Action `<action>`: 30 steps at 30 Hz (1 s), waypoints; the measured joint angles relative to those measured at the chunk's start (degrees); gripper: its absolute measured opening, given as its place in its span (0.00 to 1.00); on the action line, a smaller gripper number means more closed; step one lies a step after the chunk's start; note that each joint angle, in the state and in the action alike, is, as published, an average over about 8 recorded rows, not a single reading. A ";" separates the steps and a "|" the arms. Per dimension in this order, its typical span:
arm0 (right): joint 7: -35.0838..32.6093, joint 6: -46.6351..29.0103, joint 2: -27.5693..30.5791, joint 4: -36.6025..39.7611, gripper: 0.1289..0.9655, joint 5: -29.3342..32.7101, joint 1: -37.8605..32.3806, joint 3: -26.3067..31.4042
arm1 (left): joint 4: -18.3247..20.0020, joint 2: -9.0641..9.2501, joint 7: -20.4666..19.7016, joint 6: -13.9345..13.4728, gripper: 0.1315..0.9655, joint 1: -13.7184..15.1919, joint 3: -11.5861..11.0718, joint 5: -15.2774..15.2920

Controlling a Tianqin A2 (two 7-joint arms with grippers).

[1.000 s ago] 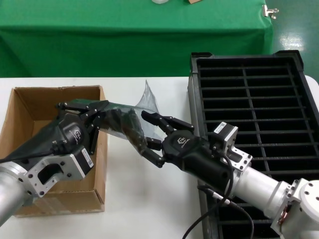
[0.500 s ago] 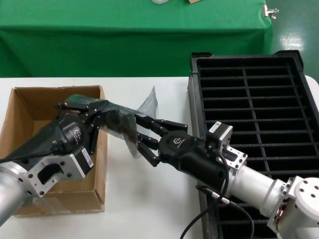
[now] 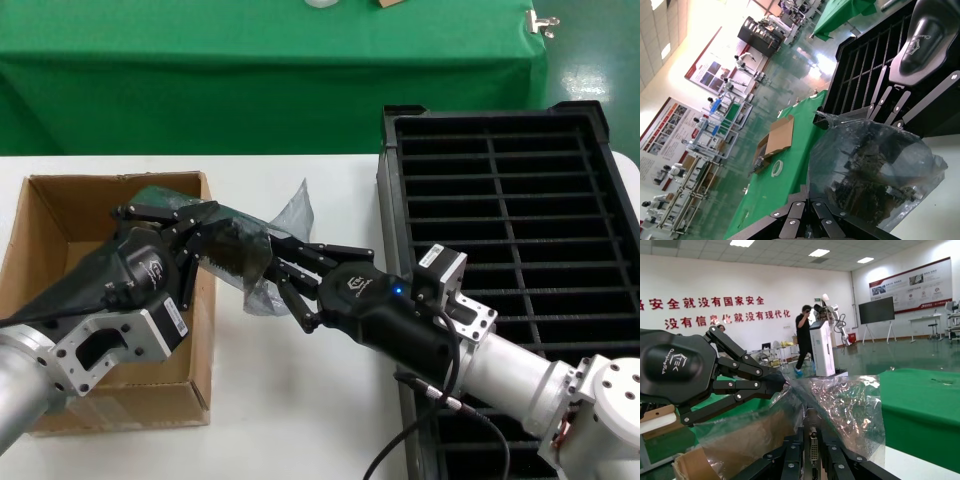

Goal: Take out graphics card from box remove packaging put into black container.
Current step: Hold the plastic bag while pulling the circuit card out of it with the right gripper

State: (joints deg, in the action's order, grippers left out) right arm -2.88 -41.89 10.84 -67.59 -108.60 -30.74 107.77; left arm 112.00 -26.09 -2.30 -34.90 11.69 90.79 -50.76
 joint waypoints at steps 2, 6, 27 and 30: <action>0.31 0.21 0.36 -0.81 0.07 0.11 0.42 0.01 | 0.00 0.00 0.00 0.00 0.01 0.00 0.00 0.00; 1.46 0.74 1.78 -3.76 0.07 0.32 1.83 -0.09 | 0.00 0.00 0.00 0.00 0.01 0.00 0.00 0.00; 11.76 5.02 21.12 -31.84 0.07 3.14 13.49 -4.72 | 0.00 0.00 0.00 0.00 0.01 0.00 0.00 0.00; 14.09 5.80 25.59 -35.86 0.07 4.33 15.13 -6.24 | 0.00 0.00 0.00 0.00 0.01 0.00 0.00 0.00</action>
State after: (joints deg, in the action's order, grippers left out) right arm 11.21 -36.09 36.43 -103.45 -104.27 -15.61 101.54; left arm 112.00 -26.09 -2.30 -34.90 11.69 90.79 -50.76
